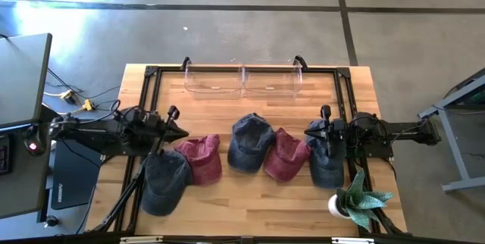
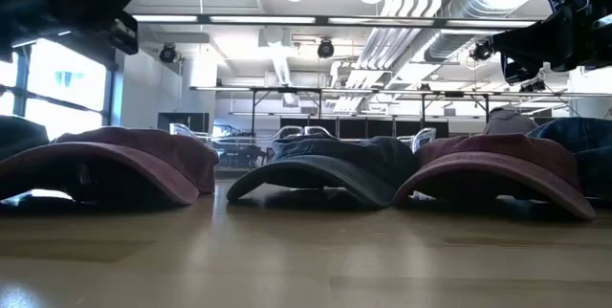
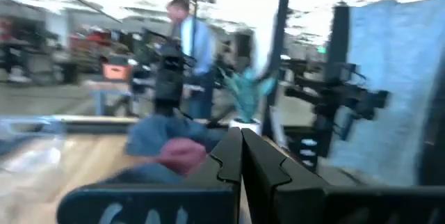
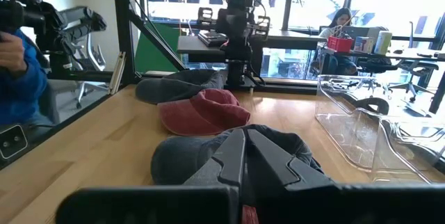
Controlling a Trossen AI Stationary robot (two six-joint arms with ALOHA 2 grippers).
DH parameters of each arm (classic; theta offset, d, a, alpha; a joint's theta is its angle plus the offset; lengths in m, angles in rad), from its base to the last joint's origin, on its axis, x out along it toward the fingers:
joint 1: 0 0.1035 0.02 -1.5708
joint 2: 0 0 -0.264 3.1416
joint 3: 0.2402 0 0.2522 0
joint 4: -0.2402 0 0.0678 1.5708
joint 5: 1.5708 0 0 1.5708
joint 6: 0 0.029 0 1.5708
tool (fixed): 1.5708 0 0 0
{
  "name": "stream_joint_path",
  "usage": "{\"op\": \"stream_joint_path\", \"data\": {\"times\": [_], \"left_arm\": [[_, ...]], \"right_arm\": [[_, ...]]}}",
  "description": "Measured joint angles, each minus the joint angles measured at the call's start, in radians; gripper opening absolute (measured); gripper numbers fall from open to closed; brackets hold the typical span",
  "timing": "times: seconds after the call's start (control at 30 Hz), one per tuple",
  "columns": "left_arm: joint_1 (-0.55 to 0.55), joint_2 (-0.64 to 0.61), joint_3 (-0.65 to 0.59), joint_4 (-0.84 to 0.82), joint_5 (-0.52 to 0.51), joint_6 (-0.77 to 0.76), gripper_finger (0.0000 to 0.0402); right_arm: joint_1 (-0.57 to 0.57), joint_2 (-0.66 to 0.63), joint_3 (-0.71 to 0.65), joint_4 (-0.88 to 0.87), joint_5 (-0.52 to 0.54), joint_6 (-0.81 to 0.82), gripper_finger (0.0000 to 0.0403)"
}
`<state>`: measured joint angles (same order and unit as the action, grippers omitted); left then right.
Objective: Pick & Place hat
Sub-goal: Put the middle blue cap into the right transparent bin
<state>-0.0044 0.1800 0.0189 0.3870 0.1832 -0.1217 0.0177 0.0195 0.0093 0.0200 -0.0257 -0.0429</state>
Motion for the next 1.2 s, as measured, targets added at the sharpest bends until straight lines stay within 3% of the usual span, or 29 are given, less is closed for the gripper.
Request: {"op": "stream_joint_path", "data": {"times": [0.2,0.37,0.57,0.77,0.9,1.03,1.2], "left_arm": [[-0.052,0.375,0.104,0.144,-0.181,0.099,0.0000],[-0.063,0.734,0.297,0.133,-0.236,0.121,0.0002],[-0.061,1.074,0.639,-0.124,-0.280,0.219,0.0051],[-0.061,1.346,1.006,-0.455,-0.296,0.309,0.0171],[-0.062,1.520,1.228,-0.629,-0.404,0.374,0.0238],[-0.046,1.678,1.403,-0.702,-0.555,0.403,0.0260],[0.015,1.800,1.555,-0.796,-0.486,0.404,0.0255]], "right_arm": [[0.000,0.000,0.000,0.000,0.000,0.000,0.0012],[0.000,0.000,0.000,0.000,0.000,0.000,0.0012],[0.000,0.000,0.000,0.002,-0.001,0.000,0.0012],[0.000,0.000,0.000,0.004,-0.002,0.000,0.0012],[0.000,0.000,0.000,0.004,-0.002,0.000,0.0012],[0.000,0.000,0.000,0.005,-0.002,0.000,0.0012],[0.000,0.000,0.000,0.005,-0.001,0.000,0.0012]]}}
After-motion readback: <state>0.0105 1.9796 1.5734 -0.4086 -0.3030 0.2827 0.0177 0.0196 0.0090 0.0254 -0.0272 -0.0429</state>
